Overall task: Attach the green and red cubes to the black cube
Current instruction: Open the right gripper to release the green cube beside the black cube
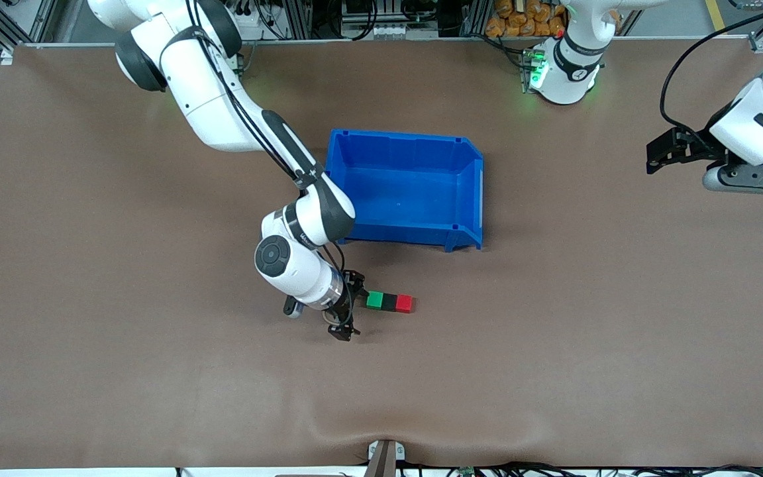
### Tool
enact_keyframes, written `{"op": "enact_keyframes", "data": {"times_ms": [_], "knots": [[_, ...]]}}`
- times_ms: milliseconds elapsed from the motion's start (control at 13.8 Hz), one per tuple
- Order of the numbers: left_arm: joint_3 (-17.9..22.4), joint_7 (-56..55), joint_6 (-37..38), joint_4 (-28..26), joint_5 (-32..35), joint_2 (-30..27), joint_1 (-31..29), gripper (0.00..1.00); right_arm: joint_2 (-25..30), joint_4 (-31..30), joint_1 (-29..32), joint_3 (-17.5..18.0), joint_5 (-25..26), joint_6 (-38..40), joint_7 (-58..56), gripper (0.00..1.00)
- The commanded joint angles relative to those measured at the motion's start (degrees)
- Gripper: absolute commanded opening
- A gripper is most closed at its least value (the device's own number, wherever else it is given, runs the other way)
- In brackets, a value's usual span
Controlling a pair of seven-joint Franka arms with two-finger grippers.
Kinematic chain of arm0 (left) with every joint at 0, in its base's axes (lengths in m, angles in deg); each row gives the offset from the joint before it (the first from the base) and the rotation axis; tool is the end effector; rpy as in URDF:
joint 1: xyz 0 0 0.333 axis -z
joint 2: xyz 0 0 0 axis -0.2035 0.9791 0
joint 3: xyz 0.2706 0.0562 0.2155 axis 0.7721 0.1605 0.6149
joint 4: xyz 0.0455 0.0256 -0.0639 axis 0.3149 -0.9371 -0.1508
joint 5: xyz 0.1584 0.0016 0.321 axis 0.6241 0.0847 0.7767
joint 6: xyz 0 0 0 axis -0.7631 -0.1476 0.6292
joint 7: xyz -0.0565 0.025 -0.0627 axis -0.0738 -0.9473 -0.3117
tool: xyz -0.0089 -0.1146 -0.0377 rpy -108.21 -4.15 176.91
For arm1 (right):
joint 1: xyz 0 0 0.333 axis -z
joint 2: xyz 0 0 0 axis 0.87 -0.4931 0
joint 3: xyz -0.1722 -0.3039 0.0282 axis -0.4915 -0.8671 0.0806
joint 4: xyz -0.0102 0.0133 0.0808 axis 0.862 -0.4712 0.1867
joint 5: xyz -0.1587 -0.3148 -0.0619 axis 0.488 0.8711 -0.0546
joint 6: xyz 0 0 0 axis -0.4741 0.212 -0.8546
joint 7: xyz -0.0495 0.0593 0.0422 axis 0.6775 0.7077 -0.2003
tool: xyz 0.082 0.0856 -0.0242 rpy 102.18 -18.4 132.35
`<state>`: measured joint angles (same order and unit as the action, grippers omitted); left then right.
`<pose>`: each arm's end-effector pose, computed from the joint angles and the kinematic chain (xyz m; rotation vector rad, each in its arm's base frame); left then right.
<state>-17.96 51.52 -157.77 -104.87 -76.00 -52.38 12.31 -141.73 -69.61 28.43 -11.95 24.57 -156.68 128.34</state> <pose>0.5109 -0.0618 0.6353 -3.0876 0.1655 0.0438 0.6723 0.4131 0.2374 -1.7491 2.1750 0.2905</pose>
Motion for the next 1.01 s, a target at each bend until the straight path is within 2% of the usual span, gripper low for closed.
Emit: {"op": "enact_keyframes", "data": {"times_ms": [0, 289, 578, 722, 866, 939], "knots": [[-0.01, 1.11, 0.35, 1.28, -0.63, 0.33, -0.31, 1.0, 2.47, -0.9, 0.99, 0.27, 0.04, 3.35, 0.45, 1.0], [0.08, 1.82, 0.35, 1.28, -0.28, 0.41, -0.66, 1.0, 5.63, -0.73, 4.07, 0.18, 0.21, 9.24, -0.7, 1.0], [-0.18, 1.99, 2.45, 1.46, -0.19, -0.64, -0.57, 1.0, 6.95, -0.38, 5.74, -1.49, 1.7, 10.84, -0.78, 1.0], [-0.18, 1.99, 2.98, 1.37, -0.28, -1.17, -0.66, 1.0, 8.18, -0.29, 6.45, -1.31, 7.21, 10.84, -0.79, 1.0], [0.08, 1.82, 5.26, 1.46, -0.19, -1.78, -0.66, 1.0, 9.06, -0.29, 6.53, -0.88, 15.2, 11.18, -0.61, 1.0], [0.08, 1.82, 5.45, 1.54, -0.1, -2.22, -0.83, 1.0, 9.15, -0.29, 7.58, 0.09, 17.16, 11.88, -0.44, 1.0]]}}
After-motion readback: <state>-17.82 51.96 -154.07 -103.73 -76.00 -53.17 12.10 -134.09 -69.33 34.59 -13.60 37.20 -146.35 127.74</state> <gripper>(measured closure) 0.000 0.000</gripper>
